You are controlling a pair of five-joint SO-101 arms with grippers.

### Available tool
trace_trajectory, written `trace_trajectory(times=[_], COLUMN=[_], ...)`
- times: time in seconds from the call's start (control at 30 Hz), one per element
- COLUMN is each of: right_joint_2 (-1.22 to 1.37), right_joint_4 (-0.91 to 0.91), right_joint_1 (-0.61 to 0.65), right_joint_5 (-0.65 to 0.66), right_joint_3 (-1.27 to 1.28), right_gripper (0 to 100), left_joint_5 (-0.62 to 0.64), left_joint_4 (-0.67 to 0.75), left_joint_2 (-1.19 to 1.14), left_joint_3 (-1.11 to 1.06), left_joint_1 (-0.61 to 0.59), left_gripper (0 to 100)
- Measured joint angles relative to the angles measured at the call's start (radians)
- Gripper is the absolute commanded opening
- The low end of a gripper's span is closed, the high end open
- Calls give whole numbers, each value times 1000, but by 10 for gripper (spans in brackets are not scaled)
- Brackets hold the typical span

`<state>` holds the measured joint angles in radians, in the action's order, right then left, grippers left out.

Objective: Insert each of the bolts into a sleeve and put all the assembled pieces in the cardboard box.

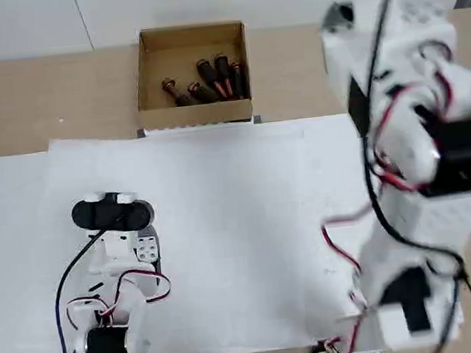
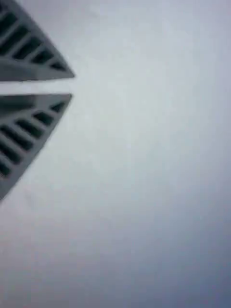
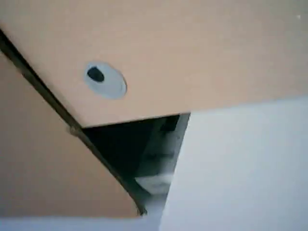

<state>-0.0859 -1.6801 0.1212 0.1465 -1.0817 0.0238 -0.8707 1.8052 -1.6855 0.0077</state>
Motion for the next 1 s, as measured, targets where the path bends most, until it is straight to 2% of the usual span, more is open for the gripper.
trace_trajectory(times=[0.2,0.53,0.7,1.0], right_joint_2=[-333,-758,-953,-1201], right_joint_4=[48,365,505,677], right_joint_1=[2,2,-44,-81], right_joint_5=[-52,-98,-98,-98], right_joint_3=[474,1211,1564,2047], right_gripper=[2,2,2,2], left_joint_5=[0,0,0,0], left_joint_4=[0,0,0,0], left_joint_2=[0,0,0,0], left_joint_3=[0,0,0,0], left_joint_1=[0,0,0,0], left_gripper=[5,5,5,5])
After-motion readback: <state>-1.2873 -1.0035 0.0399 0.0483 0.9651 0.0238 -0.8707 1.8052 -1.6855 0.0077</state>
